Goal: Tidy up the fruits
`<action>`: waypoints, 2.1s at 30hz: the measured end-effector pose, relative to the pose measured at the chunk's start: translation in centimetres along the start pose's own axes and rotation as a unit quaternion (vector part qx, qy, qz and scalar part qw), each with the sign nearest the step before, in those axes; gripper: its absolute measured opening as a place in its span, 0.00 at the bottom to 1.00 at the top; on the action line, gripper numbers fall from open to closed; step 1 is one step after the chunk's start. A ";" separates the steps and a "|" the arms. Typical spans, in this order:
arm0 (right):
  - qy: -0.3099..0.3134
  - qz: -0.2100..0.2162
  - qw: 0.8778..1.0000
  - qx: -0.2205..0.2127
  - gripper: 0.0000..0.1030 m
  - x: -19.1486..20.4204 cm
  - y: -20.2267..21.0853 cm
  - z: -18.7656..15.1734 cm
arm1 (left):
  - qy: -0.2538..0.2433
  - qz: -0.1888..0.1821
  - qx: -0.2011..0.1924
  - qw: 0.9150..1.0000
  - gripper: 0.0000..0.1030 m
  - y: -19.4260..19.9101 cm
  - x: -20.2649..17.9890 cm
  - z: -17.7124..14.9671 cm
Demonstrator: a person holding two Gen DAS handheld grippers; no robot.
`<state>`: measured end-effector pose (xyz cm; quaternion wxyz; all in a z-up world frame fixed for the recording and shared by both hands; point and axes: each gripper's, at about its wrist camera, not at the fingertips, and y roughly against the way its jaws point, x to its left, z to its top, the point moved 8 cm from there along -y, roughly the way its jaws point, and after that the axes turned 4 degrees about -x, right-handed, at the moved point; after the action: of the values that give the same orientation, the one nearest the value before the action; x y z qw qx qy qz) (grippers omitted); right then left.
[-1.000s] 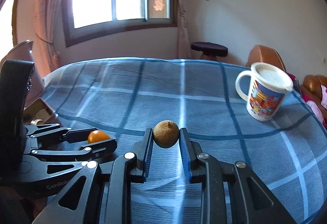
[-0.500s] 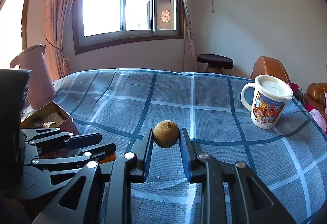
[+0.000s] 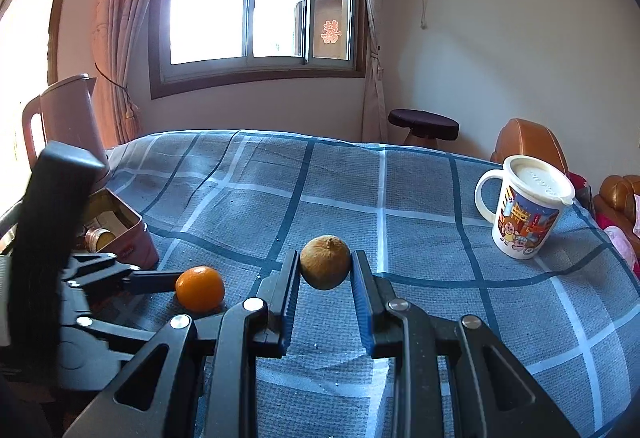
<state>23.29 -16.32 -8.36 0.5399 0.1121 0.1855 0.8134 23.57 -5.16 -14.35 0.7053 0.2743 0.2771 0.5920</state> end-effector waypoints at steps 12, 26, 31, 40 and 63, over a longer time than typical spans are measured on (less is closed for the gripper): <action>-0.007 0.003 1.000 -0.005 0.26 0.0 0.3 0.1 | 0.006 -0.021 -0.014 1.000 0.38 1.1 0.0 -0.3; -0.006 0.009 1.000 -0.026 0.26 0.6 1.5 0.2 | -0.014 0.008 -0.088 0.996 0.37 4.3 -0.3 0.4; -0.005 0.009 0.999 -0.033 0.26 0.8 1.9 0.2 | -0.011 0.012 -0.106 0.994 0.37 5.3 -0.2 0.3; 0.002 0.010 0.999 -0.048 0.26 1.5 2.8 0.2 | -0.007 0.014 -0.133 0.991 0.37 6.7 -0.1 -0.1; 0.017 0.030 0.996 -0.078 0.26 3.8 4.9 0.1 | 0.002 0.017 -0.178 0.984 0.38 9.6 0.7 -0.9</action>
<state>17.72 -14.51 -6.24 0.5191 0.0614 0.1272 0.8430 16.46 -3.00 -8.11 0.7322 0.1477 0.1638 0.6444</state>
